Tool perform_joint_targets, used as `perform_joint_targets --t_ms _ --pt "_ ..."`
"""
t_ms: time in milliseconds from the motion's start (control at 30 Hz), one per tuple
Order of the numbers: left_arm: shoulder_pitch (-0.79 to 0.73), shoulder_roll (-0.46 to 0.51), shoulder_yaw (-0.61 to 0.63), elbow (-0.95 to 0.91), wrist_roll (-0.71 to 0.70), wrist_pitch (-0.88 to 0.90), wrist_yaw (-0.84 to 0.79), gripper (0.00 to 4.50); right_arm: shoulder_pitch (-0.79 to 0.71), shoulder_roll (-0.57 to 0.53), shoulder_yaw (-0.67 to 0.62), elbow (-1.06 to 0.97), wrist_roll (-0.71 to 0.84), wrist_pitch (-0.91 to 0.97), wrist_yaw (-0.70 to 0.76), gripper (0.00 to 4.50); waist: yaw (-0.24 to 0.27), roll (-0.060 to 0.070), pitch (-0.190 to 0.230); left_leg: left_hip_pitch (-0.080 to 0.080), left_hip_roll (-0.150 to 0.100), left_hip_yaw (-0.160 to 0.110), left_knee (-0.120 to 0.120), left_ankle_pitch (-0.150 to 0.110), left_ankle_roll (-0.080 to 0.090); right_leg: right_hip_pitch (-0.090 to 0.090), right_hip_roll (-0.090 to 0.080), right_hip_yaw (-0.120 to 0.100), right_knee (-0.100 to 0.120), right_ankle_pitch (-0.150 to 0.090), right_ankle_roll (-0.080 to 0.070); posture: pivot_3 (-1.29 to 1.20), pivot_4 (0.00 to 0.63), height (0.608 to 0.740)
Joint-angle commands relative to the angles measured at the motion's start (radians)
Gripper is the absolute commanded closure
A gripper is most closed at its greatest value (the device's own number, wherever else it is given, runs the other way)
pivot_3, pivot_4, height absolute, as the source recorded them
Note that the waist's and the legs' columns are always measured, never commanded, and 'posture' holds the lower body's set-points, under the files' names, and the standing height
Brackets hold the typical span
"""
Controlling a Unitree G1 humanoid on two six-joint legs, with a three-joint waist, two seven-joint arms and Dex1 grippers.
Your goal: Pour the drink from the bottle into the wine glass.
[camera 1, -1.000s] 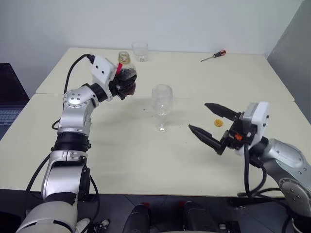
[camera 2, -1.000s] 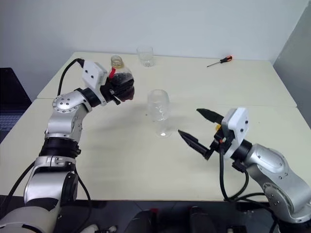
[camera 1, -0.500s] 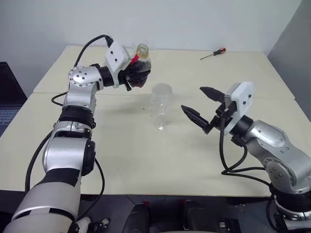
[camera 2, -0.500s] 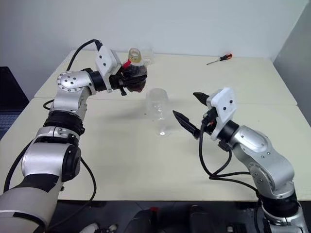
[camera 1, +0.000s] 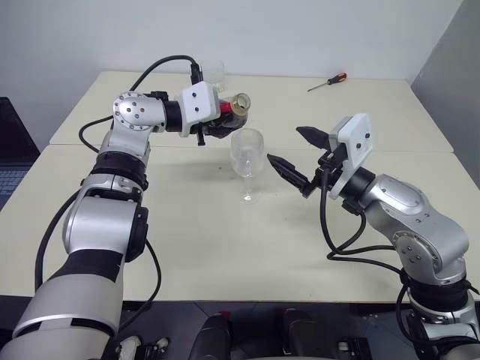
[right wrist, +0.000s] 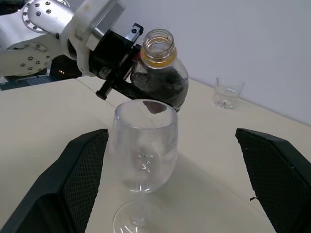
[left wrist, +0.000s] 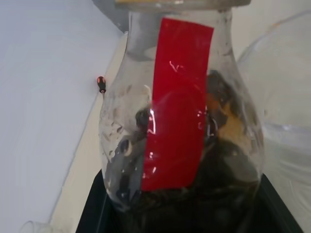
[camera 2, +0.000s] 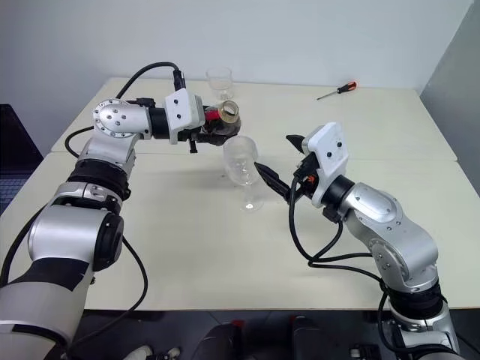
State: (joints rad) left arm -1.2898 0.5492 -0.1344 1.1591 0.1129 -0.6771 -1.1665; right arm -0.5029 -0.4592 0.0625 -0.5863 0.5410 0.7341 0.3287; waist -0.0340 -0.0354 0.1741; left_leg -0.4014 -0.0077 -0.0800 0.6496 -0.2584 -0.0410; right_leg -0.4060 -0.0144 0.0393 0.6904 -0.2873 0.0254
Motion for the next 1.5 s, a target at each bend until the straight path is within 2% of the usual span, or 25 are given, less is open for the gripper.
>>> perform_joint_targets --t_ms 33,567,1100,1500 --pt "-0.048 0.048 -0.009 0.007 0.036 -0.091 0.027 2.97 -0.026 0.004 -0.004 -0.012 -0.015 -0.01 0.012 0.0 0.0 0.0 0.0 0.0 0.0 0.0 0.0 0.0 0.0 0.0 0.0 0.0 0.0 0.0 0.0 0.0 0.15 0.74" --pt "-0.117 0.068 -0.06 0.077 0.18 -0.19 0.18 2.97 -0.019 0.042 -0.001 0.007 -0.072 -0.024 0.027 0.0 0.0 0.0 0.0 0.0 0.0 0.0 0.001 0.0 0.0 0.0 0.0 -0.001 0.001 0.0 0.0 0.0 0.15 0.74" --pt "-0.168 0.085 -0.165 0.106 0.335 -0.284 0.329 2.97 -0.015 0.046 -0.005 -0.008 -0.077 -0.022 0.03 0.0 0.0 0.0 0.0 -0.001 0.0 0.001 0.001 0.0 0.0 0.0 0.0 -0.001 0.002 0.0 0.0 0.0 0.15 0.74" --pt "-0.198 0.099 -0.213 0.113 0.401 -0.325 0.395 2.97 -0.018 0.055 -0.005 0.008 -0.097 -0.037 0.043 0.0 -0.001 0.0 0.0 -0.001 0.0 0.001 0.001 0.0 0.0 0.0 0.0 -0.001 0.002 0.0 0.0 0.0 0.15 0.74"
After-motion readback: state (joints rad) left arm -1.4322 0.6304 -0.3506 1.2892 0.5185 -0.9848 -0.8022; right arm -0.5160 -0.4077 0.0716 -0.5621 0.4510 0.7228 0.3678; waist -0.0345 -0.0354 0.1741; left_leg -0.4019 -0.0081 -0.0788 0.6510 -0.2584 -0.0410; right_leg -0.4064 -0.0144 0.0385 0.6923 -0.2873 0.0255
